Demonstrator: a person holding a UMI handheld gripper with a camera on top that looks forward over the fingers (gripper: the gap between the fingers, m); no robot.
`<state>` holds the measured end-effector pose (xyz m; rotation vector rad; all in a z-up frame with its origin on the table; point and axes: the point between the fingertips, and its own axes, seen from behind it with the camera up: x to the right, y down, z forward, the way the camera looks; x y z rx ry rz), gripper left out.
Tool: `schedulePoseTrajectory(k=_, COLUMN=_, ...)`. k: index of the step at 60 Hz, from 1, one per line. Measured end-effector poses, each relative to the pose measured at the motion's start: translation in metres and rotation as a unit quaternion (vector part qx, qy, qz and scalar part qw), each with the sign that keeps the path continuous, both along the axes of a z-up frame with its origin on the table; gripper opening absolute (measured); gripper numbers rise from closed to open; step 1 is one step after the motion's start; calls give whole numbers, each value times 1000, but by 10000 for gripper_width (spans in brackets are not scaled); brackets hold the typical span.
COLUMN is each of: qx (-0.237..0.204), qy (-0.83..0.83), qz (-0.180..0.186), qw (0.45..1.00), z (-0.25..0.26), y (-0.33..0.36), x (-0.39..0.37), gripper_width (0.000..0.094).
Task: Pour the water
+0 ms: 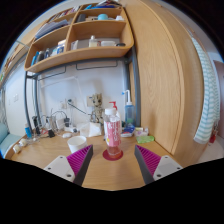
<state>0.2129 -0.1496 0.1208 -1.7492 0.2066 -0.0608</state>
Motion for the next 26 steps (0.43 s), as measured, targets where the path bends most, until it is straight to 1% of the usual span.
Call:
schedulePoseTrajectory(k=8, qx=17, qy=-16, qz=5, qw=1000, z=15, y=-22, x=-13, gripper_width=860)
schedulePoseTrajectory(k=14, qx=24, qy=-5, qz=18, qw=1000, z=22, y=-33, x=-23, gripper_width=863)
schedulePoseTrajectory(k=26, qx=35, qy=-9, qz=16, qw=999, z=26, y=-45, x=-27, gripper_width=862)
